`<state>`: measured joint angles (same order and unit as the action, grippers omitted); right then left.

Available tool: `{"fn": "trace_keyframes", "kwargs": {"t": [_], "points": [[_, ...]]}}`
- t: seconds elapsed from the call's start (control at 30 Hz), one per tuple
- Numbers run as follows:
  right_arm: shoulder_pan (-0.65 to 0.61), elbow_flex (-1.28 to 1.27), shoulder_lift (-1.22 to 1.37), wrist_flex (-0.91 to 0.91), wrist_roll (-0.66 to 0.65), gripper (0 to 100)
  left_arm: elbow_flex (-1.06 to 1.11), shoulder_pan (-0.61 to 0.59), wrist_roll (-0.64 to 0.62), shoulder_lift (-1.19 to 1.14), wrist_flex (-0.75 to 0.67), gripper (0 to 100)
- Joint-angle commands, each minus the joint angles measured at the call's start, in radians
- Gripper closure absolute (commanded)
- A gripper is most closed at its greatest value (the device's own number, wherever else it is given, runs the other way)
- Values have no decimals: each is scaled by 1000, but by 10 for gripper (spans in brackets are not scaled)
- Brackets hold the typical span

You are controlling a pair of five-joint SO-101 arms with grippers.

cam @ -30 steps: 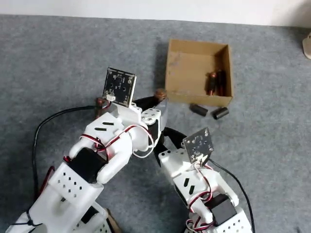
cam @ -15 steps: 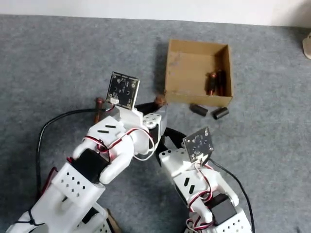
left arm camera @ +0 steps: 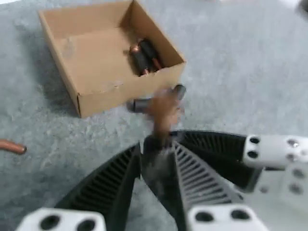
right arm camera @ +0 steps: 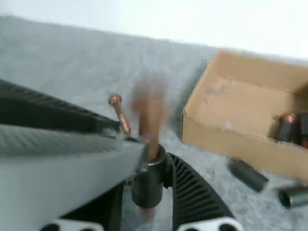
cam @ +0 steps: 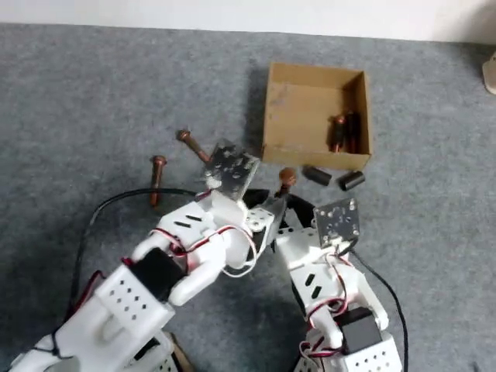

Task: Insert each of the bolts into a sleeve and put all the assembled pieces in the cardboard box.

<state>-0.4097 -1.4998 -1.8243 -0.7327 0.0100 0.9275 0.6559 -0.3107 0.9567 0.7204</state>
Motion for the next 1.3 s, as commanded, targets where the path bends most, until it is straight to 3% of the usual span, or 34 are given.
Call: {"fn": "trace_keyframes", "kwargs": {"t": [0.0,0.17,0.37,0.6,0.73,0.93,1.1,1.27], "points": [[15,71,-15,5,8,994,-5,28,49,5,0,880],[53,71,-13,18,5,994,-12,5,97,5,0,880],[162,70,-5,33,-28,994,-13,-236,132,5,18,884],[165,36,-4,35,-66,994,-5,-492,133,7,186,886],[168,35,-2,28,-78,995,53,-602,164,13,180,893],[217,88,189,27,-78,995,148,-641,203,13,89,923],[278,243,507,110,-80,995,179,-641,204,7,81,926],[297,467,835,186,-77,995,262,-642,215,5,-35,926]]}}
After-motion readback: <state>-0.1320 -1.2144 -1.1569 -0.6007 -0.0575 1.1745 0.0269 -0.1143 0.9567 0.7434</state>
